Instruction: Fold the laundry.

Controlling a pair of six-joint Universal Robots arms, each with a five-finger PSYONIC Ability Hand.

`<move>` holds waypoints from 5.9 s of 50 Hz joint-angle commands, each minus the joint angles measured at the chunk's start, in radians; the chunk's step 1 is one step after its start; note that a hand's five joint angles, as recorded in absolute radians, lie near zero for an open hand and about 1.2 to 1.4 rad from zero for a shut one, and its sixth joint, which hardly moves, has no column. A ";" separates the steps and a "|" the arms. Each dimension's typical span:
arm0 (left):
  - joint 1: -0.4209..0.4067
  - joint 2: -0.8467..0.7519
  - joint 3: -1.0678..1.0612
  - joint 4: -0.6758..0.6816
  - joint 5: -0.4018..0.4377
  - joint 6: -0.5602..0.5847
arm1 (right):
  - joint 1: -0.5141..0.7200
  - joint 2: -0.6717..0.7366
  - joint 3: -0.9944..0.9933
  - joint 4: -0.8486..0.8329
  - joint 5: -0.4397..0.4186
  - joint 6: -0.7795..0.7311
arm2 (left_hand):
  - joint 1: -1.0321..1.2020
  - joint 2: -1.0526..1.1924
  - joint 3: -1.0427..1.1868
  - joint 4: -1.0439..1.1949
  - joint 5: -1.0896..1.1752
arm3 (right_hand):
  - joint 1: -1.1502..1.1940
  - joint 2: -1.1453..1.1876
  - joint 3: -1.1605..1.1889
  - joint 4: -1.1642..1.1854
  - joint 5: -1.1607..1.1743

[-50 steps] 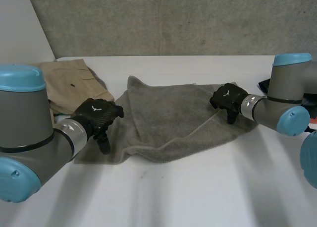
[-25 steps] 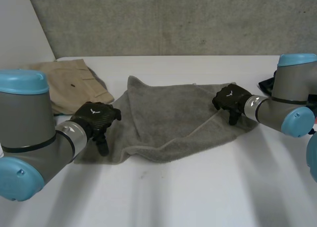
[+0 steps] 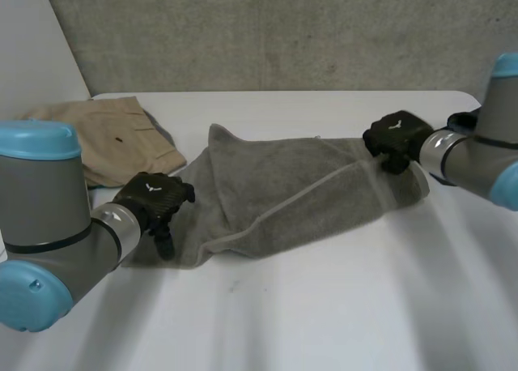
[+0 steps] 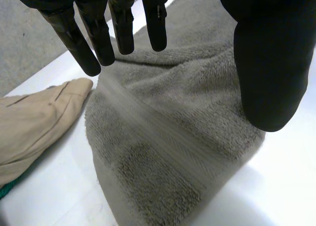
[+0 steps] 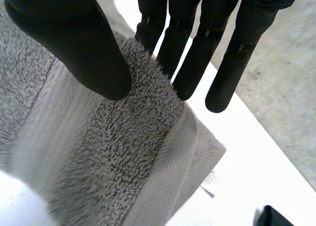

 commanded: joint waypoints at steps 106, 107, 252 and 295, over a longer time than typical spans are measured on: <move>-0.282 -0.032 -0.090 0.219 -0.064 0.083 | -0.022 -0.288 0.358 -0.353 0.203 0.019 | 0.046 0.065 0.058 0.068 0.077 | 0.273 0.223 0.221 0.206 0.238; -0.308 -0.040 -0.109 0.241 -0.081 0.080 | -0.024 -0.288 0.364 -0.352 0.203 0.019 | 0.046 0.065 0.058 0.068 0.077 | 0.273 0.223 0.221 0.206 0.238; 0.152 -0.365 0.522 0.112 -0.065 -0.033 | -0.107 -0.073 0.272 -0.369 0.155 0.148 | 1.044 1.063 1.056 1.066 1.075 | 0.273 0.223 0.221 0.206 0.238; 0.152 -0.247 0.440 -0.239 -0.043 0.059 | -0.205 -0.229 0.513 -0.284 0.184 -0.055 | 1.044 1.063 1.056 1.066 1.075 | 0.273 0.223 0.221 0.206 0.238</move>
